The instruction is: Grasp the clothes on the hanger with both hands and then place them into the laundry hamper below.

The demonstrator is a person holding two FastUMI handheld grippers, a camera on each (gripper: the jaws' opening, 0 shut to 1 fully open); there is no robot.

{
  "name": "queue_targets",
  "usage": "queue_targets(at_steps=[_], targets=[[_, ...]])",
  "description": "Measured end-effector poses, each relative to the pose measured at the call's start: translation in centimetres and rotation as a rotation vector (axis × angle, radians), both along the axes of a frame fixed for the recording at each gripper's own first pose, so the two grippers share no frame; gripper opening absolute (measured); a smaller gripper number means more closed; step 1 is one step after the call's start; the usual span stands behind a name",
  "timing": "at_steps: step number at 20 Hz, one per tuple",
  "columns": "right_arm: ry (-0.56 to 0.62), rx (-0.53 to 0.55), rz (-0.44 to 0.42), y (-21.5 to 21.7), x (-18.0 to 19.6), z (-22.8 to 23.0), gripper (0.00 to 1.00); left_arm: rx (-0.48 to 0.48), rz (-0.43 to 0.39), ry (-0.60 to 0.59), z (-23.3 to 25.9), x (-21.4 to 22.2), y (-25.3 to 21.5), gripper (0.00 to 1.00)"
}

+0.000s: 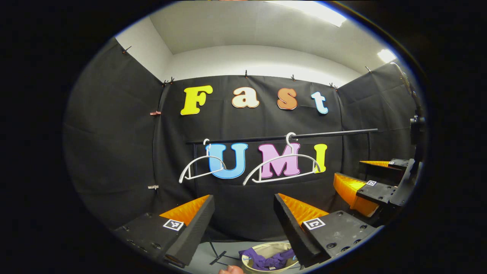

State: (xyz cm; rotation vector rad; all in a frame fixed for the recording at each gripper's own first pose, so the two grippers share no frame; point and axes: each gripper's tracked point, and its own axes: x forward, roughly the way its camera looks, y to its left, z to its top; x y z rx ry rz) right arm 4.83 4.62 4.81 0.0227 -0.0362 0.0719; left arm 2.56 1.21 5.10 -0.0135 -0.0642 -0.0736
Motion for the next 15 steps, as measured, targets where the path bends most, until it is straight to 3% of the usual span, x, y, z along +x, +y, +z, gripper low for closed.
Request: queue_targets(at_steps=[15], targets=[[-0.001, 0.002, -0.001, -0.15, -0.15, -0.02, 0.98, -0.001, -0.004, -0.002, 0.16, -0.14, -0.27, 0.98]])
